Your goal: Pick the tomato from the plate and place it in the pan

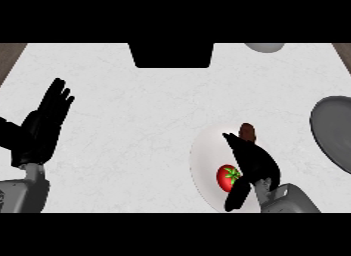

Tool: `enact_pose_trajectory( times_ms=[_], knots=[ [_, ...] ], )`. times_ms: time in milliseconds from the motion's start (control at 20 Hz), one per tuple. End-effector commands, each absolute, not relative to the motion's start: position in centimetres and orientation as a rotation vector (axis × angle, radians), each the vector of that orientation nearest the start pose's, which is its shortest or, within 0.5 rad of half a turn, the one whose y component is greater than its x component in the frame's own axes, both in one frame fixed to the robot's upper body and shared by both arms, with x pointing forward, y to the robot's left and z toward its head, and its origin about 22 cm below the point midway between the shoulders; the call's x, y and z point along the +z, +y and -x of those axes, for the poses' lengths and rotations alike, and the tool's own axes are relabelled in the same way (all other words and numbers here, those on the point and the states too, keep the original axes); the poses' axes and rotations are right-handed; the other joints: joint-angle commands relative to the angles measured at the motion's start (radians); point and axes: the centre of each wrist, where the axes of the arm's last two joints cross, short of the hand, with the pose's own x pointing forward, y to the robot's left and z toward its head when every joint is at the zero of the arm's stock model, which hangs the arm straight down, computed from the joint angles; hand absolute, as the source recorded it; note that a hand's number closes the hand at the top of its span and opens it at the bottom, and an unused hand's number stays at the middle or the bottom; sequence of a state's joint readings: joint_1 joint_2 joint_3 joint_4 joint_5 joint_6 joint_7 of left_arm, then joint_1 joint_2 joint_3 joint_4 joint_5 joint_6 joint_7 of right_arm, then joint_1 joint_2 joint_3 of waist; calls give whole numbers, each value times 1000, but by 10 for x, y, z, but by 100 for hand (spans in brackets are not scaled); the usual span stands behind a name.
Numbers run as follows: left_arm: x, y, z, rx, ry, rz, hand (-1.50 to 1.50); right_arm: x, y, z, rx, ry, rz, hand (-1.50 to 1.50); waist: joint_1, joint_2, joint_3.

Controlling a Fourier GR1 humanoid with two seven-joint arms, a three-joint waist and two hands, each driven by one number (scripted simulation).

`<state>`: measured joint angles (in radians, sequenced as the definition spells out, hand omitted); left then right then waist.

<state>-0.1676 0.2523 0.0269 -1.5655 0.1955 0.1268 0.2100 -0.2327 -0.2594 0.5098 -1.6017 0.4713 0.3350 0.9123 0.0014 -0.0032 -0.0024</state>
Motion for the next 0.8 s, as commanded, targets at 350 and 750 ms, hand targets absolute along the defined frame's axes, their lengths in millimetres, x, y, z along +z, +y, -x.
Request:
enact_pose_trajectory(
  times_ms=[350,750],
  knots=[
    [66,268,-278,42,-1529,-117,0,7,-135,-263,1108,-723,451,-150,2,3,3],
    [75,268,-286,26,-1509,-82,0,3,-152,-277,1117,-869,451,150,0,3,3]
  ],
)
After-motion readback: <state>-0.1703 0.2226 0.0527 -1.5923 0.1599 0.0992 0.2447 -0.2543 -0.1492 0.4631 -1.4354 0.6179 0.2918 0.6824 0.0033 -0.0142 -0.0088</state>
